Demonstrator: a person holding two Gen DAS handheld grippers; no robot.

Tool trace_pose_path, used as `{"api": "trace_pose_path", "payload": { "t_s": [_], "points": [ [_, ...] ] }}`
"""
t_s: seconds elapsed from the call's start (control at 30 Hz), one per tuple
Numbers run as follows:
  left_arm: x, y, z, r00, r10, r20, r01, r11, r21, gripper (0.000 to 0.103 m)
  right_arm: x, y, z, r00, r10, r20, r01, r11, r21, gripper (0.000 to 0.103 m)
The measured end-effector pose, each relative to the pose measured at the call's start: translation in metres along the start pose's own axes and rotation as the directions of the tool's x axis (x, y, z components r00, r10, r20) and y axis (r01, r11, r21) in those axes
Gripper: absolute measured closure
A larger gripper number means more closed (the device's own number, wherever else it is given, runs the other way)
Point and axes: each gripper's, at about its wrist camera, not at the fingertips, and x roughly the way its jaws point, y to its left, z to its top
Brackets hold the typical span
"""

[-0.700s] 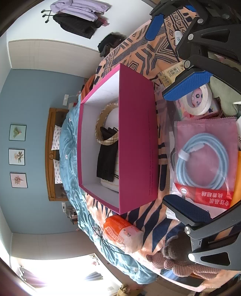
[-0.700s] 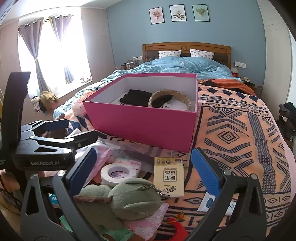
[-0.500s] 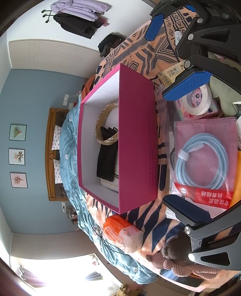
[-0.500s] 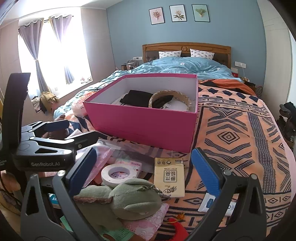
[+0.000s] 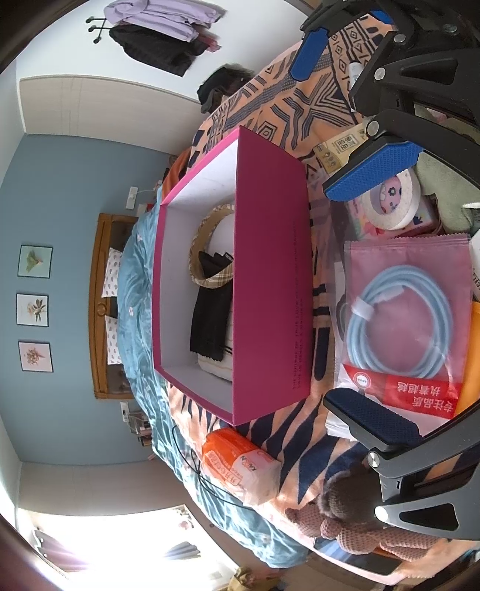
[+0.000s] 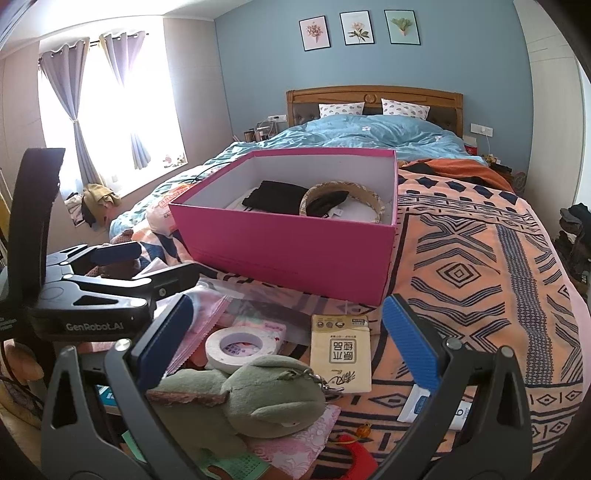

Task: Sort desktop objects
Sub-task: 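Move the right gripper toward the red T-handle corkscrew on the bed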

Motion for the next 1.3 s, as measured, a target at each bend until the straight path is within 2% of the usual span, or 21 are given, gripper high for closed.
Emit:
{"api": "trace_pose_path", "payload": {
  "t_s": [0.6,0.77,1.03,1.3],
  "points": [
    [0.0,0.0,0.0,1.0,-0.001,-0.001,0.001,1.0,0.001,0.0,0.0,0.0,-0.001,1.0,0.011,0.0,-0.011,1.0,0.005,0.0],
    [-0.003,-0.003,-0.005,1.0,-0.012,0.003,0.012,1.0,0.027,0.0,-0.008,-0.001,-0.002,1.0,0.014,0.009,-0.014,1.0,0.002,0.0],
    [-0.008,-0.009,-0.014,0.998,-0.058,0.003,0.057,0.996,0.068,0.0,-0.026,-0.027,-0.013,1.0,-0.026,0.005,0.026,0.998,0.06,0.0],
    [-0.014,-0.026,-0.022,0.994,-0.11,0.002,0.109,0.984,0.139,0.0,-0.037,-0.061,-0.038,0.997,-0.055,-0.061,0.064,0.986,0.155,0.0]
  ]
}}
